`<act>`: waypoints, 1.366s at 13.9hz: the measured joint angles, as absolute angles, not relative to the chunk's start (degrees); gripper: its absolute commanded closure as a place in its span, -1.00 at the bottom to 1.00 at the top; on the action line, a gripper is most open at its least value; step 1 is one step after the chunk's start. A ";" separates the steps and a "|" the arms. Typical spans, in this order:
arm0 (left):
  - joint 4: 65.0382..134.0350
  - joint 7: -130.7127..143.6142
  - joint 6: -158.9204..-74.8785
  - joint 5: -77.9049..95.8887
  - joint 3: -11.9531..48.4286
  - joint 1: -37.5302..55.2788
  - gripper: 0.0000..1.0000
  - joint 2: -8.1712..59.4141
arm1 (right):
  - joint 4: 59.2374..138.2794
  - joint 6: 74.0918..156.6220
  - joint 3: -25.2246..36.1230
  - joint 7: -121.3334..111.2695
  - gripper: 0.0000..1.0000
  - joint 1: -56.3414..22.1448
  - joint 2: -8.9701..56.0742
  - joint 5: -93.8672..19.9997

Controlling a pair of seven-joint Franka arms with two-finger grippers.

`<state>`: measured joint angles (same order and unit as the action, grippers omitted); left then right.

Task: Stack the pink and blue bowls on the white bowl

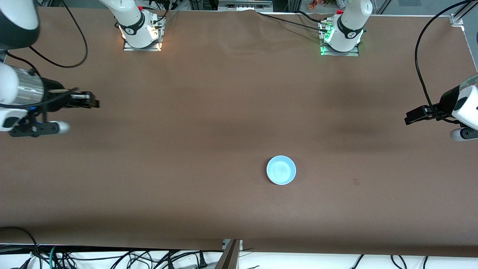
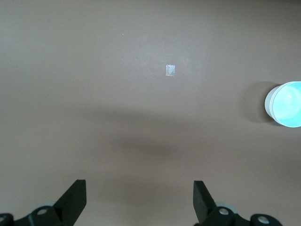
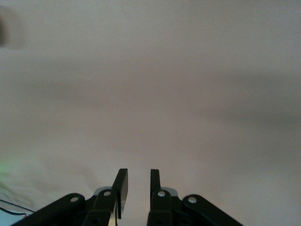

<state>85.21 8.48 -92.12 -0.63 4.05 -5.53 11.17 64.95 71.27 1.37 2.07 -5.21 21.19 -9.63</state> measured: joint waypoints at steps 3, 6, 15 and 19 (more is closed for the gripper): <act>85.21 8.48 -92.12 -0.63 4.05 -5.54 -1.00 11.18 | 81.34 78.84 6.22 -5.44 0.43 -5.04 10.90 -9.38; 85.22 8.48 -92.12 -0.63 4.05 -5.54 -1.00 11.19 | 94.12 85.65 6.78 -6.88 0.42 -5.09 2.20 -5.42; 85.22 8.48 -92.12 -0.63 4.04 -5.75 -1.00 11.23 | 109.76 98.86 6.85 -5.59 0.39 -5.39 -6.53 1.02; 85.22 8.48 -92.12 -0.63 4.03 -5.79 -1.00 11.26 | 112.14 106.62 8.95 -5.50 -0.89 -5.30 -6.42 1.17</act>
<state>85.22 8.48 -92.12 -0.63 4.03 -5.79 11.26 112.14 106.62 8.95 -5.50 -5.30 -6.42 1.17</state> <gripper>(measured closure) 0.000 0.608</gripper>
